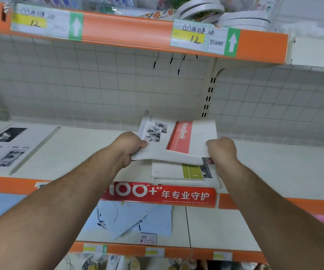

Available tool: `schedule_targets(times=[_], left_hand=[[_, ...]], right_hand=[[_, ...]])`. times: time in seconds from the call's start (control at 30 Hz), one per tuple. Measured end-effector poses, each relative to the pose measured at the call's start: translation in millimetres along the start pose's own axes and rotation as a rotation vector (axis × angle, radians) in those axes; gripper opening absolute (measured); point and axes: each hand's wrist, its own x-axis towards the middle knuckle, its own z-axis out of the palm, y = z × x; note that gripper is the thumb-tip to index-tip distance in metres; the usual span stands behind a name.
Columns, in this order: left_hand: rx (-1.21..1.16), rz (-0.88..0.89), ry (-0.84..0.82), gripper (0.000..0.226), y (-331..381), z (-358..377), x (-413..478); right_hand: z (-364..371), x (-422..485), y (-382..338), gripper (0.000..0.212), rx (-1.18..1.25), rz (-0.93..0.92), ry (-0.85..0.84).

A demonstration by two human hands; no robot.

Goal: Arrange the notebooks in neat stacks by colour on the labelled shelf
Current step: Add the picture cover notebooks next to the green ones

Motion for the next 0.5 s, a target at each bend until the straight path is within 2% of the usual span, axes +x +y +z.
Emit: schedule_targets(times=[0.07, 0.13, 0.23, 0.5], left_hand=[[-0.022, 0.009, 0.067, 0.012, 0, -8, 0], [-0.035, 0.008, 0.135, 0.006, -1, -16, -1], [-0.036, -0.011, 0.201, 0.022, -6, -28, -2], [0.01, -0.032, 0.269, 0.019, -24, -59, -23]], right_hand=[[-3, 3, -7, 0.011, 0.159, 0.033, 0.036], [-6, 1, -11, 0.009, 0.216, 0.054, 0.028], [-5, -12, -14, 0.007, 0.236, 0.069, -0.031], [25, -44, -24, 0.009, 0.21, 0.041, -0.168]])
